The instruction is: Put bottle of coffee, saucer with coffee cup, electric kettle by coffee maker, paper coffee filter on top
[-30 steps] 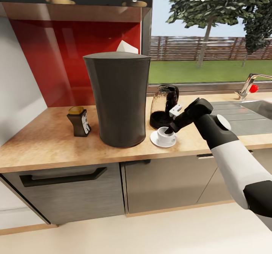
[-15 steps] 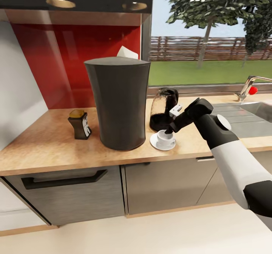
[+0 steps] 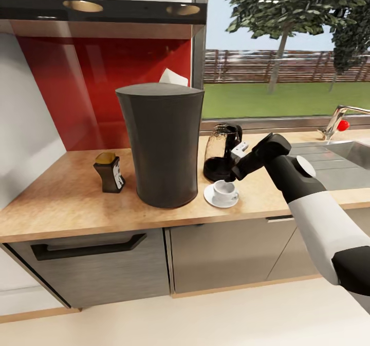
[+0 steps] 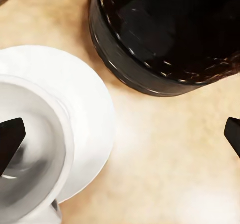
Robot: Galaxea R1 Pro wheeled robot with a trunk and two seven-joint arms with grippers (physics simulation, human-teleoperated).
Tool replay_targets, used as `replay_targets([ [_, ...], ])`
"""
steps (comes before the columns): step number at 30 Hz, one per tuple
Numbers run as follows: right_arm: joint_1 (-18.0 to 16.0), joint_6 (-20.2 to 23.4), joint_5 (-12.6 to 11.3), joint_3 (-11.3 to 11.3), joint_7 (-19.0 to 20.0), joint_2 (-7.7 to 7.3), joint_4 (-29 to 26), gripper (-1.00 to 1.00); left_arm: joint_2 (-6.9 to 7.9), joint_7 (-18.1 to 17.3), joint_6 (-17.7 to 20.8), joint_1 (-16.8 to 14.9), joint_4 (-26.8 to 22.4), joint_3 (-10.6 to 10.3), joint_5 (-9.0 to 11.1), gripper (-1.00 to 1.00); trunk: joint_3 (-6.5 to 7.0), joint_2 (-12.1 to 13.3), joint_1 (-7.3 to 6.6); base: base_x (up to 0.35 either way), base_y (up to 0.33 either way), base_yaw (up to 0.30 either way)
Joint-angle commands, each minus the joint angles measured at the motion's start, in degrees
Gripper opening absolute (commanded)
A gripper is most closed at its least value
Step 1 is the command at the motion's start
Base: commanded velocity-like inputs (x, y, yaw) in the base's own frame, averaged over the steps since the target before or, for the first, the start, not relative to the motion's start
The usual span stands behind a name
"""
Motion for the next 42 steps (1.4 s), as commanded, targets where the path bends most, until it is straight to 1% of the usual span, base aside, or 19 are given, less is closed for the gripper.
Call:
replay_targets([
  [1, -0.1, 0.3, 0.5, 0.1, 0.6, -0.06, -0.1, 1.0, 0.01, -0.2, 0.2, 0.0, 0.0, 0.1, 0.1, 1.0, -0.06, 0.0, 0.0, 0.0, 0.0, 0.0],
  [4, 0.0, 0.2, 0.5, 0.1, 0.7, -0.23, -0.1, 1.0, -0.01, -0.2, 0.2, 0.0, 0.0, 0.1, 0.1, 1.0, -0.06, 0.0, 0.0, 0.0, 0.0, 0.0],
  [7, 0.0, 0.2, 0.4, 0.1, 2.3, -0.67, -0.1, 1.0, -0.01, -0.2, 0.2, 0.0, 0.0, 0.1, 0.1, 1.0, -0.06, 0.0, 0.0, 0.0, 0.0, 0.0],
  [10, 0.0, 0.2, 0.3, 0.1, 5.2, -3.08, -0.4, 1.0, 0.0, -0.2, 0.2, 0.0, 0.0, 0.1, 0.1, 1.0, -0.06, 0.0, 0.0, 0.0, 0.0, 0.0],
  [13, 0.0, 0.2, 0.3, 0.1, 7.5, -4.46, -1.6, 1.0, 0.01, -0.2, 0.2, 0.0, 0.0, 0.1, 0.1, 1.0, -0.06, 0.0, 0.0, 0.0, 0.0, 0.0],
  [14, 0.0, 0.2, 0.3, 0.1, 8.5, -5.27, -2.3, 1.0, -0.02, -0.2, 0.2, 0.0, 0.0, 0.1, 0.1, 1.0, -0.06, 0.0, 0.0, 0.0, 0.0, 0.0],
  [18, -0.1, 0.2, 0.3, 0.0, 10.9, -7.09, -4.1, 1.0, -0.03, -0.2, 0.2, 0.0, 0.0, 0.1, 0.1, 1.0, 0.66, 1.6, -0.88, 0.0, 0.0, 0.0],
  [19, -0.1, 0.2, 0.3, 0.0, 11.1, -7.35, -4.3, 1.0, -0.04, -0.2, 0.2, 0.0, 0.0, 0.1, 0.1, 1.0, 0.66, 1.6, -0.88, 0.0, 0.0, 0.0],
  [21, 0.0, 0.2, 0.3, -0.6, 11.3, -7.84, -4.6, 1.0, -0.06, -0.2, 0.2, 0.0, 0.0, 0.1, 0.1, 1.0, 0.66, 1.6, -0.88, 0.0, 0.0, 0.0],
  [23, 0.0, 0.2, 0.3, -2.5, 11.6, -8.34, -4.7, 1.0, -0.06, -0.2, 0.2, 0.0, 0.0, 0.1, 0.1, 1.0, 0.66, 1.6, -0.88, 0.0, 0.0, 0.0],
  [25, 0.0, 0.1, 0.3, -5.8, 12.6, -9.04, -4.8, 1.0, -0.05, -0.2, 0.2, 0.0, 0.0, 0.1, 0.1, 1.0, 0.66, 1.6, -0.88, 0.0, 0.0, 0.0],
  [26, 0.0, 0.1, 0.3, -6.9, 13.0, -9.68, -4.8, 1.0, -0.06, -0.2, 0.2, 0.0, 0.0, 0.1, 0.1, 1.0, 0.66, 1.6, -0.88, 0.0, 0.0, 0.0],
  [27, 0.0, 0.0, 0.3, -7.9, 13.3, -11.01, -4.9, 1.0, -0.05, -0.2, 0.2, 0.0, 0.0, 0.1, 0.1, 1.0, 0.66, 1.6, -0.88, 0.0, 0.0, 0.0],
  [29, 0.0, 0.0, 0.2, -8.3, 13.5, -12.07, -4.9, 1.0, -0.04, -0.2, 0.2, 0.0, 0.0, 0.1, 0.1, 1.0, 0.66, 1.6, -0.88, 0.0, 0.0, 0.0],
  [30, 0.0, -0.2, 0.0, -8.6, 13.9, -13.13, -4.9, 1.0, -0.04, -0.2, 0.2, 0.0, 0.0, 0.1, 0.1, 1.0, 0.66, 1.6, -0.88, 0.0, 0.0, 0.0],
  [32, 0.0, -1.1, -0.2, -8.8, 15.0, -14.3, -4.9, 1.0, -0.04, -0.2, 0.1, 0.0, 0.0, 0.1, 0.1, 1.0, 0.66, 1.6, -0.88, 0.0, 0.0, 0.0],
  [36, 0.3, -3.7, -0.1, -9.0, 17.2, -15.54, -4.7, 1.0, -0.01, -0.2, 0.0, 0.0, 0.0, 0.1, 0.1, 1.0, 0.66, 1.6, -0.88, -0.054, 0.0, 0.0],
  [40, 2.6, -6.5, -0.2, -9.2, 18.1, -17.18, -4.7, 1.0, 0.0, -0.2, 0.0, 0.0, 0.0, 0.1, 0.1, 1.0, 0.66, 1.6, -0.88, -0.225, 0.0, 0.0],
  [42, 4.0, -9.0, -0.4, -10.5, 18.3, -18.02, -4.7, 1.0, 0.0, -0.2, 0.0, 0.0, 0.0, 0.1, 0.1, 1.0, 0.66, 1.6, -0.88, -0.162, 0.0, 0.0],
])
